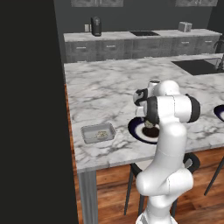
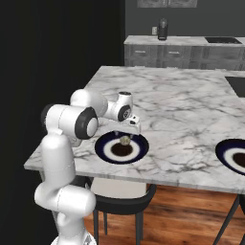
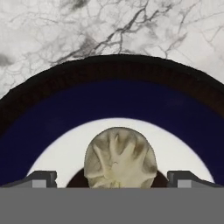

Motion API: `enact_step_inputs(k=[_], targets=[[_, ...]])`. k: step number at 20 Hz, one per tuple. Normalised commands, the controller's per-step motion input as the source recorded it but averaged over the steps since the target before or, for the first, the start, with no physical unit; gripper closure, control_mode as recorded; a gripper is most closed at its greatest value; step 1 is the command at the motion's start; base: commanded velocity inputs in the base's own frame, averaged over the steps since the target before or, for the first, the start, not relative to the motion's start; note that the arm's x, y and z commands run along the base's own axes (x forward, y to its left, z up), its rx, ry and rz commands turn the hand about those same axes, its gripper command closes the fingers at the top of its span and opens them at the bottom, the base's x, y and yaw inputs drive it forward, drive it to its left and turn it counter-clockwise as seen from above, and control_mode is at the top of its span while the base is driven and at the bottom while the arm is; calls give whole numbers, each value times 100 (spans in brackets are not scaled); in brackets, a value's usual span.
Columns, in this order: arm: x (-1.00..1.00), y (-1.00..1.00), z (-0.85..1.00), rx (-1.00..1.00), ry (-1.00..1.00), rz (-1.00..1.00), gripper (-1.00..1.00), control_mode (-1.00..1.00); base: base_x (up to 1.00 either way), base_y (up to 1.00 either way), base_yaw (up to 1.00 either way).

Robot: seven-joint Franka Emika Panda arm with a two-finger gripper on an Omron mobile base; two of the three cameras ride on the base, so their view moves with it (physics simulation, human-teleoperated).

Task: Place two dumplings into each of the tupperware containers and then place the containers in the fridge.

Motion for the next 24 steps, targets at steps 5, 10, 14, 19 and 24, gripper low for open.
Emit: enact_step_inputs(k=[5, 10, 14, 19, 24], targets=[[-17, 0, -19, 0, 0, 0, -100, -100, 0, 0, 0], [-20, 0, -16, 0, 0, 0, -100, -100, 0, 0, 0], [3, 0, -6, 0, 0, 0, -100, -100, 0, 0, 0], [17, 0, -2, 0, 0, 0, -100, -100, 0, 0, 0], [0, 0, -16, 0, 0, 0, -100, -100, 0, 0, 0]])
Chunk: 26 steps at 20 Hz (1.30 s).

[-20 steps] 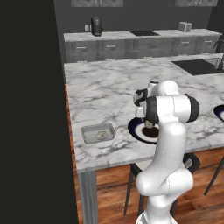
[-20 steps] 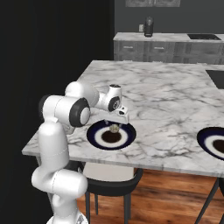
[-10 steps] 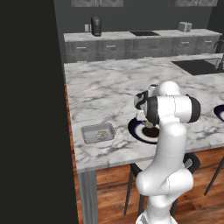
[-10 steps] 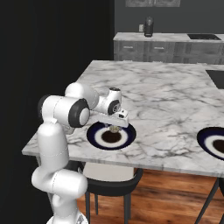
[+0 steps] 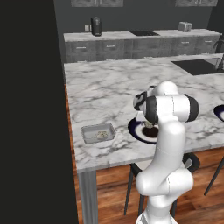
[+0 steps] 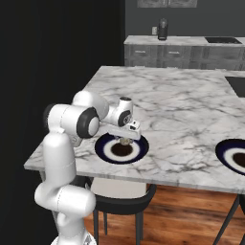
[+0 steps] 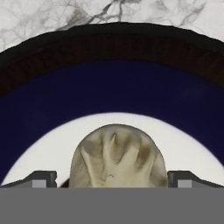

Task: Place two dumplings into each of the tupperware containers and then place the containers in the fridge.

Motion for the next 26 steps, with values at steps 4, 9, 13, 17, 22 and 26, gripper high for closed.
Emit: enact_step_inputs(k=[4, 9, 13, 17, 22, 26], targets=[[0, 0, -20, 0, 0, 0, -100, -100, 0, 0, 0], [0, 0, -4, 0, 1, 0, 100, -100, 0, 0, 0], [-15, 13, 13, 0, 0, 0, 100, -100, 0, 0, 0], [-11, 66, 47, 0, 0, 0, 100, -100, 0, 0, 0], [-7, 84, 39, 0, 0, 1, 100, -100, 0, 0, 0], [0, 98, 4, 0, -2, 6, 100, -100, 0, 0, 0]])
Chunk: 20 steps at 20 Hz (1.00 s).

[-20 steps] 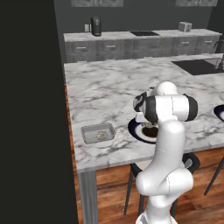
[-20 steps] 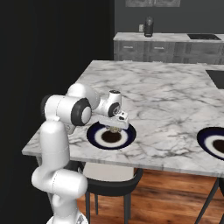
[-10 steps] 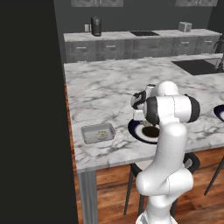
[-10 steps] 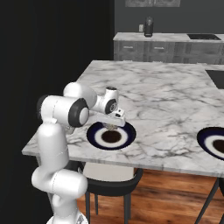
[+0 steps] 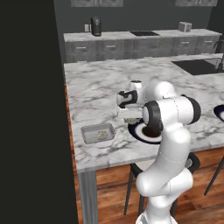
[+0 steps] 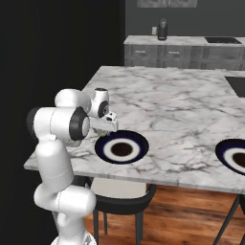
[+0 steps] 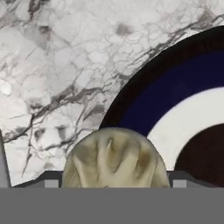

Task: Place two dumplings into each of the tupperware containers and then place the containers in the fridge.

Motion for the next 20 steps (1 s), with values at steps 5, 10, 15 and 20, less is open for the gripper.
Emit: enact_step_inputs(k=[5, 10, 15, 20], targets=[[11, 95, 0, 1, -1, 11, 100, -100, 0, 0, 0], [33, 98, 0, 1, 0, 10, 100, -100, 0, 0, 0], [20, 100, 0, 0, 4, 10, 100, -100, 0, 0, 0], [1, 85, -3, 2, 10, 5, 100, -100, 0, 0, 0]])
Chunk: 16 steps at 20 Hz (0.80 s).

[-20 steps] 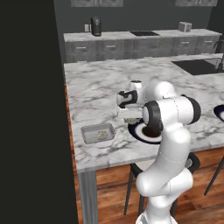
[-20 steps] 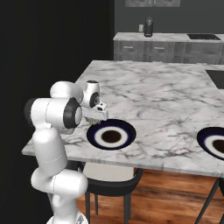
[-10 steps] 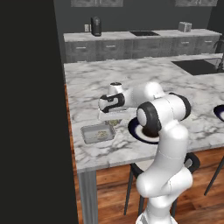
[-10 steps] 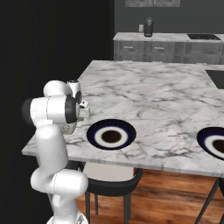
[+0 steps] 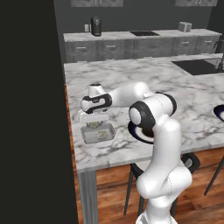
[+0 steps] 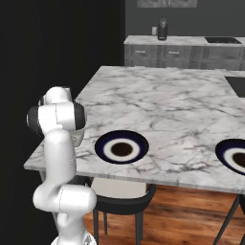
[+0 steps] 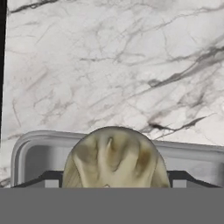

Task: Place two dumplings into each of the tupperware containers and then place the containers in the fridge.

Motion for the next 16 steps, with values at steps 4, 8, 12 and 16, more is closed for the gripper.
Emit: enact_step_inputs(k=[4, 8, 12, 16], targets=[[0, 13, -23, 3, 5, 0, 100, -100, 0, 0, 0], [-2, 0, -22, 6, 9, 0, 100, -100, 0, 0, 0], [-42, 3, 6, 0, 2, 0, 100, -100, 0, 0, 0], [-74, 0, 20, 0, 2, -1, 100, -100, 0, 0, 0]])
